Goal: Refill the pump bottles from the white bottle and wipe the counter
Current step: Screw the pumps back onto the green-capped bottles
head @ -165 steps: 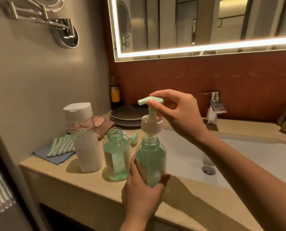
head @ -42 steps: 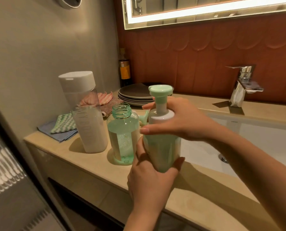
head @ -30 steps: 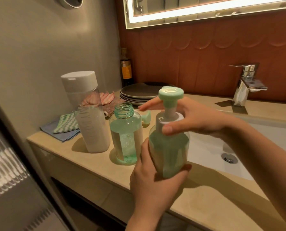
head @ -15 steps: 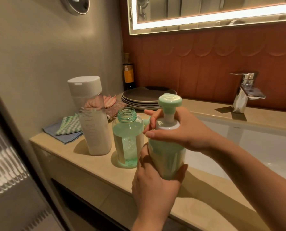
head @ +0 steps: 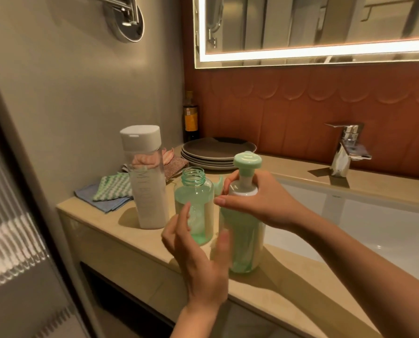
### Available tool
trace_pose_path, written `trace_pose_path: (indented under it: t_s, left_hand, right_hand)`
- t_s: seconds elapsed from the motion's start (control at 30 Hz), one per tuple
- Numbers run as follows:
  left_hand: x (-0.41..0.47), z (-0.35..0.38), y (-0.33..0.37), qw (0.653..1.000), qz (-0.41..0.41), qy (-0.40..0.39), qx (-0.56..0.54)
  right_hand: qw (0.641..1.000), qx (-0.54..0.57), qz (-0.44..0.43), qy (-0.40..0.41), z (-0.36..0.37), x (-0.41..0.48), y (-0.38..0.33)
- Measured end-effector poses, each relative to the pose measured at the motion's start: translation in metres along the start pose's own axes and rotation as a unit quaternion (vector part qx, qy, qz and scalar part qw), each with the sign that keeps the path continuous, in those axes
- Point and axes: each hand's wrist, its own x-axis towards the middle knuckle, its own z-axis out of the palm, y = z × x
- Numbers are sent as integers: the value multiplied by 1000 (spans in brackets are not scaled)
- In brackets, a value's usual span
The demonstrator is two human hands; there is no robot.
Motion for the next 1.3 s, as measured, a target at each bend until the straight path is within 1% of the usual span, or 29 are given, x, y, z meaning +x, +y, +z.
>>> trace_pose_path:
  t_s: [0.07, 0.2, 0.27, 0.37, 0.43, 0.6, 0.83, 1.0, 1.17, 1.23, 1.3]
  left_hand:
    - [17, -3, -6, 1000, -4, 0, 24]
    - [53, -7, -16, 985, -104, -110, 84]
    - [64, -8, -21, 975, -139, -156, 71]
    - [65, -9, -26, 967, -168, -190, 32]
    - [63, -13, -27, 968, -174, -179, 29]
    - [67, -31, -28, 976, -175, -122, 39]
    - [80, -75, -16, 985, -144, -94, 24]
    - [80, -96, -4, 987, -127, -101, -10]
    - [68, -100, 6, 982, -140, -124, -19]
    - [62, -98, 8, 980, -144, -138, -18]
    - [57, -94, 8, 976, -153, -155, -24]
  right_hand:
    - [1000, -11, 8, 9, 2, -1, -2]
    - [998, -44, 14, 46, 6, -2, -3]
    - [996, -55, 13, 66, 8, -1, -3]
    - [994, -61, 21, 93, 15, 0, -5]
    - [993, -56, 22, 103, 20, 3, -5]
    - [991, -69, 20, 111, 30, 22, 2]
    - [992, -68, 26, 102, 51, 62, 7]
    - [991, -85, 40, 93, 67, 89, 10]
    - [987, -115, 80, 78, 77, 105, 8]
    - [992, -70, 90, 48, 73, 102, 0]
    - [995, 43, 84, 20, 67, 97, 1]
